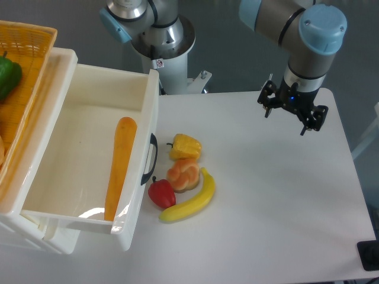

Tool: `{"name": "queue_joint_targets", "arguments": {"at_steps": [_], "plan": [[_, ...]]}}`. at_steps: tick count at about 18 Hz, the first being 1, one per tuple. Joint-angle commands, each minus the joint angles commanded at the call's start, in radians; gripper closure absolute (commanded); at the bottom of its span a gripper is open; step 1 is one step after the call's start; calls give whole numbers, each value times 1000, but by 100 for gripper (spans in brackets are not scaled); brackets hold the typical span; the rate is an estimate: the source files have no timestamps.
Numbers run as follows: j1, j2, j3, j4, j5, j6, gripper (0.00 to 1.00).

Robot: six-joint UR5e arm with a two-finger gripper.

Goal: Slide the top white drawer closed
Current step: 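Move the open gripper toward the open white drawer's front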

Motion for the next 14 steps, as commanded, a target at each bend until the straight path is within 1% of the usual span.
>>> {"name": "queue_joint_targets", "arguments": {"at_steps": [7, 9, 10, 12, 14], "plan": [[-2, 2, -12, -3, -11, 0, 0], [0, 5, -53, 3, -49, -3, 0], [-3, 5, -80, 15, -58, -3, 0], [-5, 9, -112, 72, -64, -11, 0], [-8, 12, -117, 75, -60, -37, 0]]}}
